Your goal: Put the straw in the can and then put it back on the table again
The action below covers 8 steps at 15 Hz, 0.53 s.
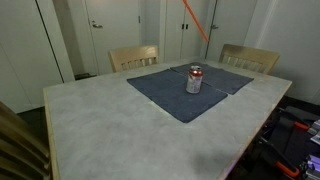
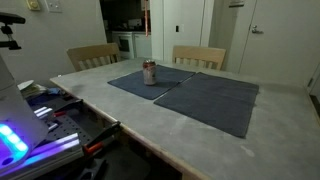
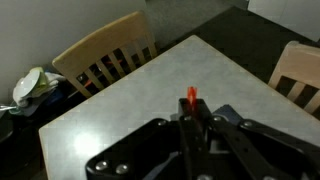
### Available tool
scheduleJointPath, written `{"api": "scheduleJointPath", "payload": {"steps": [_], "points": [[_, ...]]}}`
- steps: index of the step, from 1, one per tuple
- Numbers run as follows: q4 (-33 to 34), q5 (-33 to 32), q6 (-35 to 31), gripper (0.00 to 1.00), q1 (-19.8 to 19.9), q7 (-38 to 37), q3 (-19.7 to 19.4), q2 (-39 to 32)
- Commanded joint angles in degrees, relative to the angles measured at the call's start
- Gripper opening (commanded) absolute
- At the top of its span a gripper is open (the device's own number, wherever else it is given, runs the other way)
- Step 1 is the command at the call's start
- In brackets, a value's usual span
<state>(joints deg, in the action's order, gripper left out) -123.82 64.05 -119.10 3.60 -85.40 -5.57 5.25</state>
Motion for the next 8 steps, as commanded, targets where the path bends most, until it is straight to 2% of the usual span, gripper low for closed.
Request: {"api": "scheduleJointPath", "payload": {"steps": [1, 8], "points": [[-1.6, 6.7, 0.5, 0.02, 1.0, 5.6, -0.5, -1.1], [-4.7, 13.4, 0.3, 0.02, 1.4, 15.4, -1.0, -3.6]]}}
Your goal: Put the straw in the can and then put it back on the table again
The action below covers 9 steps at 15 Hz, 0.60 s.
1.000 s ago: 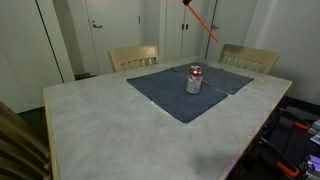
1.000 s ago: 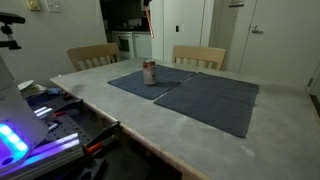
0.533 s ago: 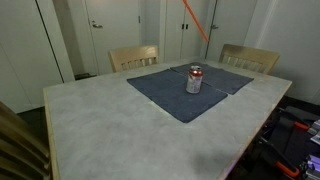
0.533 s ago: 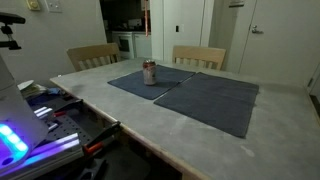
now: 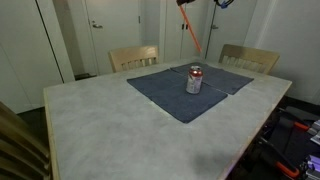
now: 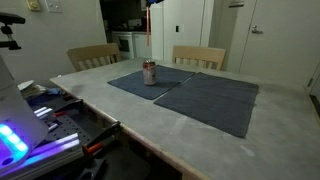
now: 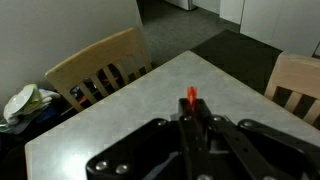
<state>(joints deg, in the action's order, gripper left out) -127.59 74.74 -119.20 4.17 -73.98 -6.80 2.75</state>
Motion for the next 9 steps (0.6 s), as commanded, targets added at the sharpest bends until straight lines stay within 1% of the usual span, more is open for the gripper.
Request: {"api": "scheduleJointPath", "payload": {"steps": [1, 4, 9], "points": [[-1.0, 3.0, 0.4, 0.02, 0.8, 4.9, 0.2, -1.7], [-1.2, 4.1, 0.7, 0.02, 0.8, 6.0, 0.2, -3.0], [-1.6, 6.0, 0.4, 0.02, 1.3, 5.8, -0.3, -3.9]]}}
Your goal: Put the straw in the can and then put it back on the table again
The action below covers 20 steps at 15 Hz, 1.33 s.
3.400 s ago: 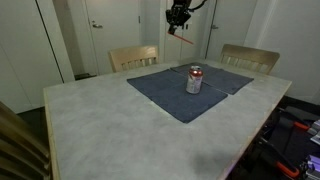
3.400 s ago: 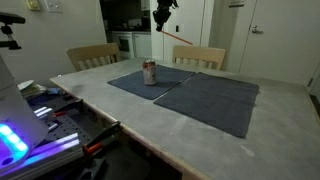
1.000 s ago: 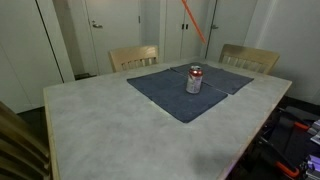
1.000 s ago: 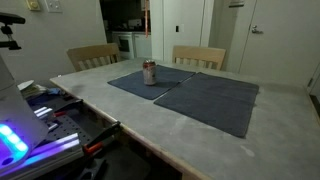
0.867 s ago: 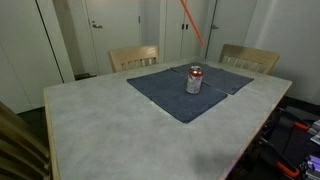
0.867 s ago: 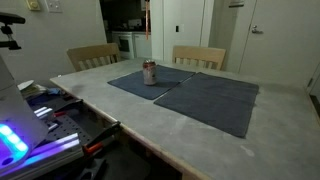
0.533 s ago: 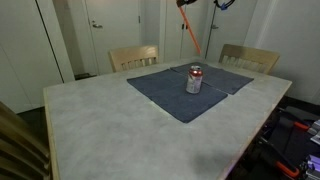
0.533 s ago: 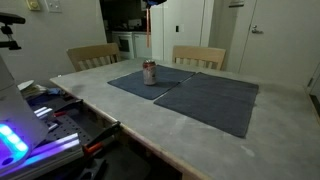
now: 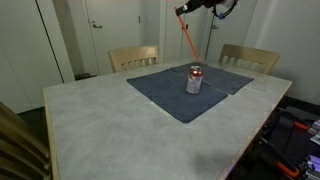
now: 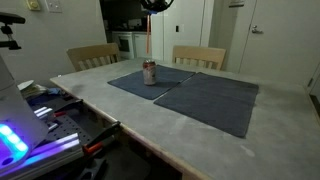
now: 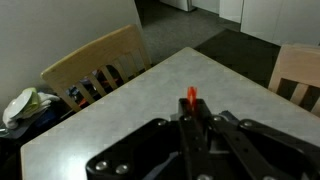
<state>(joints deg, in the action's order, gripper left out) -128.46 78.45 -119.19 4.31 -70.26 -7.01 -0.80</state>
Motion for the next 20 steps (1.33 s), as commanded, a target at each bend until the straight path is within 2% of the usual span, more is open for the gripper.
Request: {"api": "scheduleJointPath", "payload": {"steps": [1, 13, 20], "points": [[-1.0, 2.6, 0.2, 0.02, 1.3, 2.1, -0.2, -0.3], [-2.8, 9.2, 1.2, 0.02, 2.7, 3.0, -1.5, -1.7], [-5.9, 14.9, 2.6, 0.02, 4.2, 8.4, -2.9, -1.2]]}}
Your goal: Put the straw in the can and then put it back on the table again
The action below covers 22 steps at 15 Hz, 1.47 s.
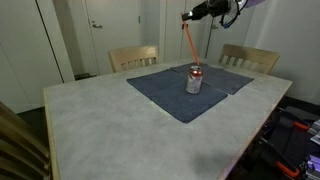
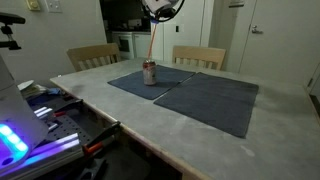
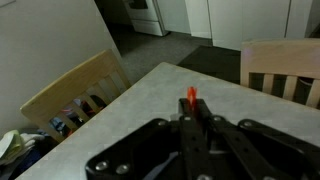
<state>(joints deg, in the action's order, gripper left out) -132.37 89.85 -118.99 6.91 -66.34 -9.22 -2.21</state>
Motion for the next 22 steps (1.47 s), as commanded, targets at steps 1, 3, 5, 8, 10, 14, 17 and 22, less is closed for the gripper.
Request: {"api": "scheduleJointPath", "payload": {"steps": [1, 3, 5, 8, 10, 14, 17, 22], "points": [[-2.4, 4.5, 2.9, 0.02, 1.8, 5.5, -0.9, 0.0], [-3.2, 6.0, 4.2, 0.02, 2.2, 7.5, -1.3, -0.4], [-4.5, 7.5, 5.7, 0.02, 2.7, 9.8, -1.7, -0.5], [-6.2, 8.6, 6.8, 0.02, 3.0, 12.1, -2.1, -0.3], [-6.9, 8.8, 7.1, 0.02, 3.1, 13.0, -2.3, -0.2], [-8.0, 9.7, 7.5, 0.02, 3.1, 14.7, -2.3, -0.1], [-8.6, 10.3, 8.0, 0.02, 3.0, 15.9, -2.3, -0.2], [-9.2, 9.5, 9.0, 0.02, 3.0, 18.0, -2.3, -0.8]]}}
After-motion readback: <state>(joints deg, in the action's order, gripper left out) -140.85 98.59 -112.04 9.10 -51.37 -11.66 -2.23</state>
